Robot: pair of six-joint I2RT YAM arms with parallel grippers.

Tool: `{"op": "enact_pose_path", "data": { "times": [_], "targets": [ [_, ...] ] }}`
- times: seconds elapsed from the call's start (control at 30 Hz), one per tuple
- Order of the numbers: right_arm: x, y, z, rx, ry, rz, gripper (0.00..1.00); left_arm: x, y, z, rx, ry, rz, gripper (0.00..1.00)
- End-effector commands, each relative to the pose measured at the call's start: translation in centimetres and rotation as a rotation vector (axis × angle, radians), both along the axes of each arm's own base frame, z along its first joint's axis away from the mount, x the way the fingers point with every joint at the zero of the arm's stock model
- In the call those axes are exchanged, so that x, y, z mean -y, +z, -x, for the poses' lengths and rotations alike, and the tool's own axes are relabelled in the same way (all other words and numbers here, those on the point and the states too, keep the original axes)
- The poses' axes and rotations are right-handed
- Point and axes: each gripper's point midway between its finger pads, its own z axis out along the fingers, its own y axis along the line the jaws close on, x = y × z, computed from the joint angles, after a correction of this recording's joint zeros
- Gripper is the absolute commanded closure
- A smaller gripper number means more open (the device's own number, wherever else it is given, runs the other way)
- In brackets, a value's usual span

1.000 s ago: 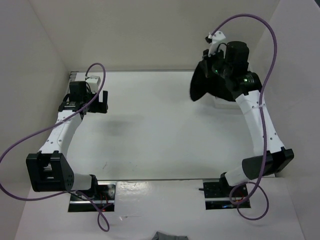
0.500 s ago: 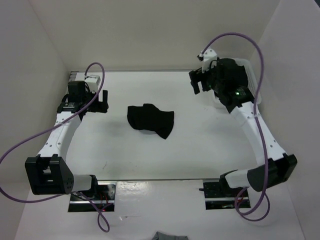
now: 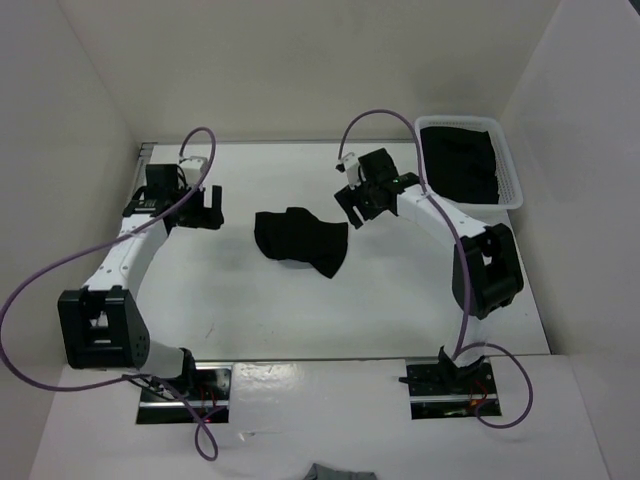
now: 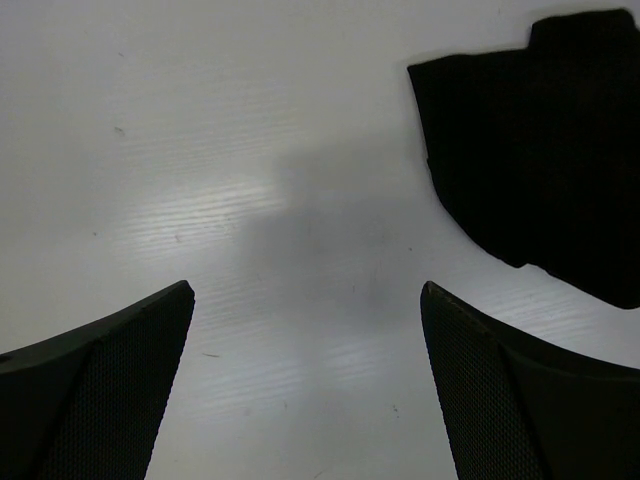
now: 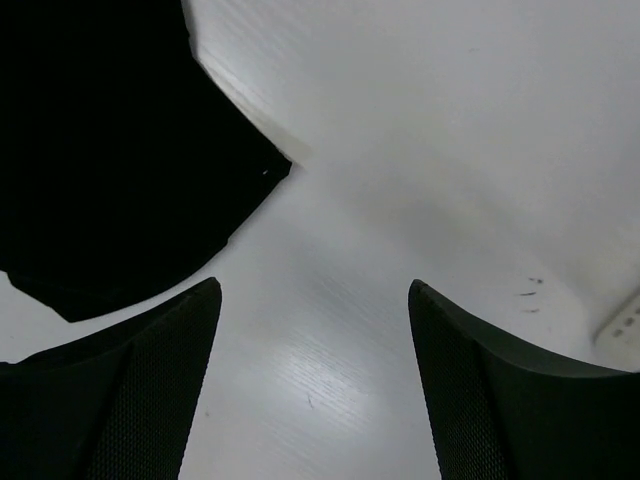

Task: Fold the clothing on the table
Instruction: Flatten the skirt out

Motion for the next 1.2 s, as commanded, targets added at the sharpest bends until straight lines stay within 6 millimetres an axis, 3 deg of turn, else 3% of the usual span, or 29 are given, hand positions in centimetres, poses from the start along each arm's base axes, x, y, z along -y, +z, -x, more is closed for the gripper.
{"op": "enact_pose_path", "data": {
  "times": [0.0,0.03,0.1,0.13,0.2,0.33,0.37,0.57,0.6,0.67,0.7,0.77,0.87,0.9,0.93,1.0,1.17],
  "targets": [
    [-0.8,-0.6,-0.1,0.0,0.001,-0.002,0.2,2.9,-2.0,-0.1,-0.088,-0.106,0.057,0.0],
    [-0.8,-1.4,-0.1,-0.013,0.001,0.004,0.2,3.7,-3.7,-0.2,-0.143,-0.125,0.059,0.0],
    [-0.9,-1.7,0.0,-0.017,0.007,-0.002,0.2,4.5,-4.6,-0.7,-0.173,-0.136,0.023,0.0],
    [-0.9,-2.0,0.1,-0.017,0.007,-0.002,0.21,5.9,-5.4,-0.8,-0.195,-0.171,0.02,0.0],
    [-1.2,-2.4,0.3,-0.027,0.016,0.003,0.26,6.9,-5.4,-1.2,-0.198,-0.186,0.025,0.0],
    [-1.4,-3.4,0.4,-0.053,0.016,0.0,0.26,9.8,-4.6,-3.1,-0.192,-0.24,0.148,0.0],
    [-1.4,-3.6,0.4,-0.053,0.016,0.0,0.26,9.7,-3.8,-4.2,-0.168,-0.22,0.172,0.0],
    [-1.6,-3.5,0.8,-0.06,0.029,-0.015,0.26,9.8,-4.9,-6.5,-0.154,-0.196,0.223,0.04],
    [-1.9,-3.1,0.9,-0.057,0.039,-0.03,0.26,10.1,-6.1,-6.6,-0.181,-0.194,0.239,0.06],
    [-2.1,-2.7,1.0,-0.055,0.039,-0.047,0.26,10.6,-6.3,-7.5,-0.183,-0.212,0.258,0.07],
    [-2.3,-2.6,1.1,-0.059,0.046,-0.055,0.26,10.6,-7.9,-7.4,-0.224,-0.206,0.259,0.09],
    [-2.2,-2.2,1.3,-0.056,0.046,-0.057,0.26,10.6,-9.0,-8.1,-0.247,-0.197,0.265,0.09],
    [-2.6,-1.0,1.2,-0.036,0.059,-0.082,0.26,10.7,-9.6,-8.9,-0.246,-0.197,0.265,0.17],
    [-2.6,-1.0,1.2,-0.036,0.059,-0.082,0.26,10.7,-10.1,-8.9,-0.255,-0.196,0.265,0.23],
    [-2.7,-0.6,1.3,-0.03,0.066,-0.092,0.26,10.6,-9.6,-9.2,-0.247,-0.191,0.258,0.35],
    [-2.9,-0.5,1.4,-0.033,0.072,-0.099,0.26,10.6,-10.5,-9.3,-0.263,-0.188,0.258,0.42],
    [-3.0,-0.5,1.5,-0.036,0.078,-0.105,0.26,10.7,-10.5,-9.8,-0.256,-0.183,0.264,0.42]
  ]
}}
